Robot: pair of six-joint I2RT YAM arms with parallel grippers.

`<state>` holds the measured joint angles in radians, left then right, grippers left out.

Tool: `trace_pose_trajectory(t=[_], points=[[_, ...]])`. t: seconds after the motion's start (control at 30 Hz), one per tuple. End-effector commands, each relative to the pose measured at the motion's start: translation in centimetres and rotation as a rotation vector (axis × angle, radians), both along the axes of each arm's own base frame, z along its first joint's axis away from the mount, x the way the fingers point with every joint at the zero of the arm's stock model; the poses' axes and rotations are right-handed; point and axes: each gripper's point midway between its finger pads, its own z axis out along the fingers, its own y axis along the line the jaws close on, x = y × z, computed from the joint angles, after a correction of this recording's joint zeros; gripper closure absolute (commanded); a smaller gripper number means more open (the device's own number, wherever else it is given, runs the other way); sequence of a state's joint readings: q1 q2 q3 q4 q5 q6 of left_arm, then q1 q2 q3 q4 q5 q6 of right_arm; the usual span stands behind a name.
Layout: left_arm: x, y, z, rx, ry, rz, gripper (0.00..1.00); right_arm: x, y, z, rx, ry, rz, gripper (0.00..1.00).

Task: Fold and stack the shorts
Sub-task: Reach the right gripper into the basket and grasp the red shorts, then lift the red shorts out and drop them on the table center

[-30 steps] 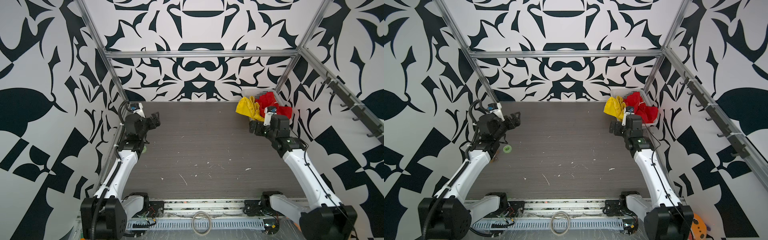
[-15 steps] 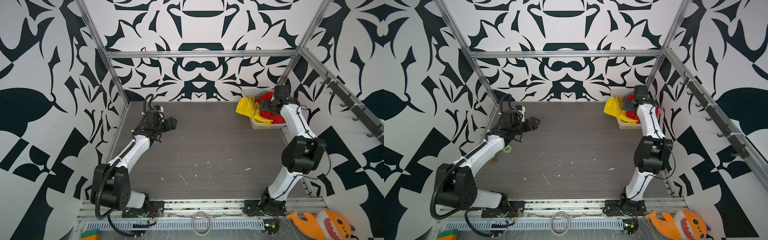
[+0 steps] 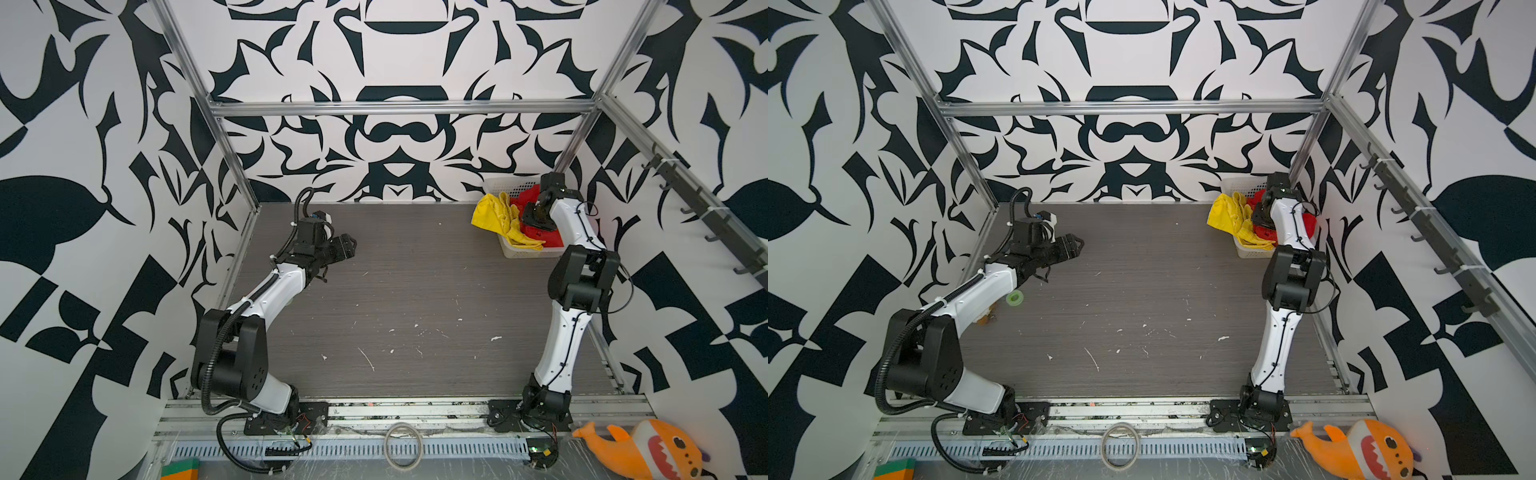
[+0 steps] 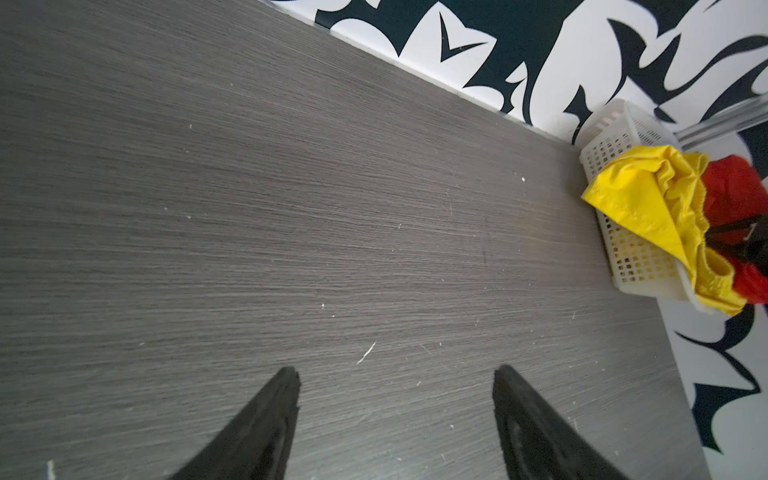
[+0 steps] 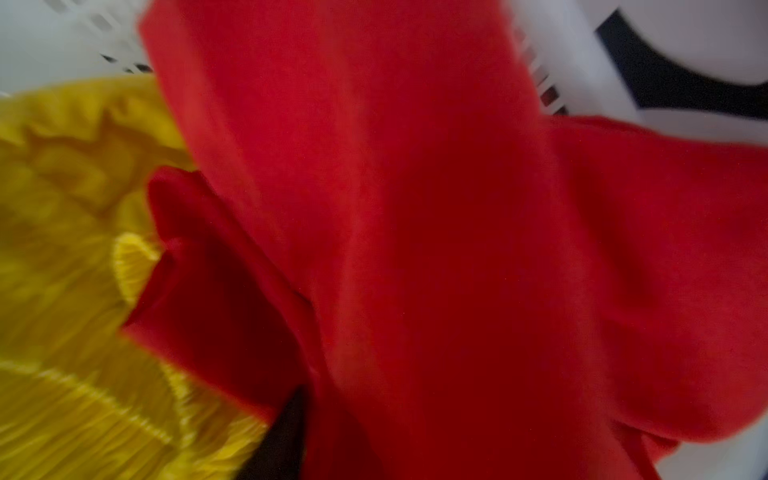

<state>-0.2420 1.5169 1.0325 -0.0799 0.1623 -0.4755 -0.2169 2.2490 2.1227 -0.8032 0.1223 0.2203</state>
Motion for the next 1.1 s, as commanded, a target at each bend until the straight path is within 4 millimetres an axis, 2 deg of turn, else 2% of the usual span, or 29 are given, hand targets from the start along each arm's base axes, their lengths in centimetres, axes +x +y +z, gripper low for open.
trace_pose_trajectory(t=[0.0,0.17,0.3,0.43,0.53,0.6,0.73,0.83,0.87,0.93,1.07], points=[[0.9,-0.7,1.8,-0.021,-0.039,-0.009,0.26,0.3,-0.1,6.4,-0.007,-0.143,-0.004,1.00],[1.0,-0.8,2.6,-0.017,-0.065,-0.006,0.26,-0.3,-0.2,13.5,-0.086,-0.313,0.009,1.00],[0.8,-1.0,3.3,-0.017,-0.082,-0.012,0.26,-1.8,0.4,20.0,-0.168,-0.424,0.024,1.00],[0.5,-0.9,4.3,-0.013,-0.112,-0.006,0.26,-3.6,1.3,26.8,-0.252,-0.566,0.021,1.00],[0.0,-1.0,5.3,-0.020,-0.138,-0.011,0.26,-4.8,3.3,31.6,-0.285,-0.675,0.068,1.00],[-0.4,-1.2,6.2,-0.031,-0.161,-0.027,0.26,-5.7,5.4,34.4,-0.305,-0.733,0.128,1.00],[-1.9,-1.7,8.8,-0.053,-0.232,-0.084,0.26,-9.1,12.7,40.6,-0.309,-0.874,0.361,1.00],[-3.0,-1.6,10.5,-0.054,-0.281,-0.102,0.26,-12.3,17.7,43.7,-0.250,-0.962,0.528,1.00],[-3.9,-1.4,11.9,-0.058,-0.320,-0.103,0.26,-13.3,19.2,44.3,-0.217,-0.985,0.591,1.00],[-4.8,-1.0,12.8,-0.053,-0.346,-0.101,0.25,-15.6,22.4,45.3,-0.131,-1.027,0.704,1.00],[-6.1,0.5,13.6,-0.009,-0.357,-0.054,0.25,-19.2,28.6,44.5,0.075,-1.030,0.922,1.00]])
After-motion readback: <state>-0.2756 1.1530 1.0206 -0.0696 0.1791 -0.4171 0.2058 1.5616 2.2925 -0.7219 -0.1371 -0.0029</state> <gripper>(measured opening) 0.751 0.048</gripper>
